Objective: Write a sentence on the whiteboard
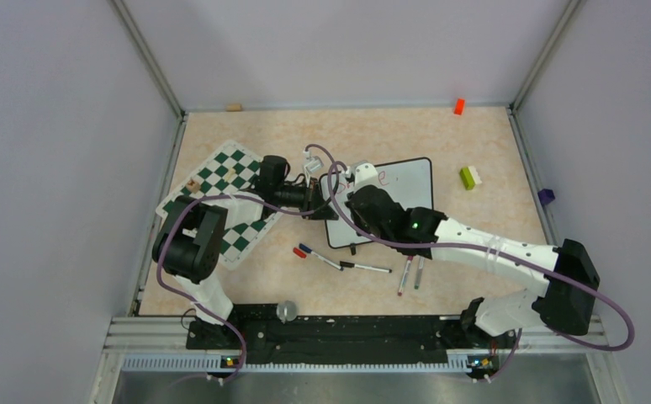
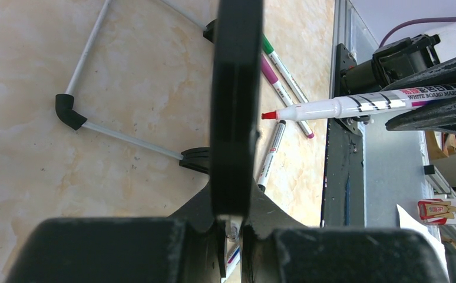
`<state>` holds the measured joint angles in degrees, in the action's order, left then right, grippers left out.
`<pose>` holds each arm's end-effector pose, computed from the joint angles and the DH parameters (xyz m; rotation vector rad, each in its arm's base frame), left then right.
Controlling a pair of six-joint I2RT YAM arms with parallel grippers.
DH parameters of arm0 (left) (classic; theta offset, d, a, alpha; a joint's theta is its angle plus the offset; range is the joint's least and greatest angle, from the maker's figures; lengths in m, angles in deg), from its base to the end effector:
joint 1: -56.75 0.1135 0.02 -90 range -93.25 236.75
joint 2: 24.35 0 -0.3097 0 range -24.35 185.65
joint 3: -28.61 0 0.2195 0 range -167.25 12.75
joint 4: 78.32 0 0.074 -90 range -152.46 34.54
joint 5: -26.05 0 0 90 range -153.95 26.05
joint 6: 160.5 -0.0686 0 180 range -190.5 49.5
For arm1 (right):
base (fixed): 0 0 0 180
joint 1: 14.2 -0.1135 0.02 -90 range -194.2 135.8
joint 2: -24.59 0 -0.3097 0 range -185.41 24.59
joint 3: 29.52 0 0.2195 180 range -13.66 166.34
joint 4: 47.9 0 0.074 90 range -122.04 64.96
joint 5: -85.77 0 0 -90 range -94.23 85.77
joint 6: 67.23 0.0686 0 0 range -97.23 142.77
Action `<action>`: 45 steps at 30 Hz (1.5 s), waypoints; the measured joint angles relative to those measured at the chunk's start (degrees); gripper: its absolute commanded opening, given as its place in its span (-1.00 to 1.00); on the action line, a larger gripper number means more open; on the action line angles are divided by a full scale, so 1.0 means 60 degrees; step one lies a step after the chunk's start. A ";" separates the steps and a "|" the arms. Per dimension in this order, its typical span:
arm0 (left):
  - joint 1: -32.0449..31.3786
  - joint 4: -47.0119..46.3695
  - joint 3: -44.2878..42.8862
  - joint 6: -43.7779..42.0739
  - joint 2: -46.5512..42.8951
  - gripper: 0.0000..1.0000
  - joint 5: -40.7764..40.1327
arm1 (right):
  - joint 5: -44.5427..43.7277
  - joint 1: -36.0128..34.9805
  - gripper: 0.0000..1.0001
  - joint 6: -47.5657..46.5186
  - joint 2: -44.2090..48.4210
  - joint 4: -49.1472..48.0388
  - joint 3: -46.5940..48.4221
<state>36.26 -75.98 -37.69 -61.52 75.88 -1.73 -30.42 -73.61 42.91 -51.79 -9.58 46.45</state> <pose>0.2996 -0.1768 0.2331 0.8380 1.9981 -1.4763 0.1646 0.2190 0.3281 -0.5003 2.1221 0.2778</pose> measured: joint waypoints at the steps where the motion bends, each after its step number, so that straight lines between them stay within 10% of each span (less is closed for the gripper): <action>1: 0.0000 0.0018 -0.0007 -0.0004 0.0000 -1.00 -0.0004 | -0.0015 0.0000 -1.00 -0.0004 0.0000 0.0000 0.0000; 45: -0.0091 0.0430 -0.0164 -0.0240 0.0000 -1.00 -0.0178 | 0.0066 -0.0076 -1.00 -0.0011 -0.0612 0.0175 0.0295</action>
<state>35.71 -73.40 -38.67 -62.97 75.88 -2.81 -30.03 -74.07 42.84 -55.46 -8.53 48.22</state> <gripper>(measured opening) 0.109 0.096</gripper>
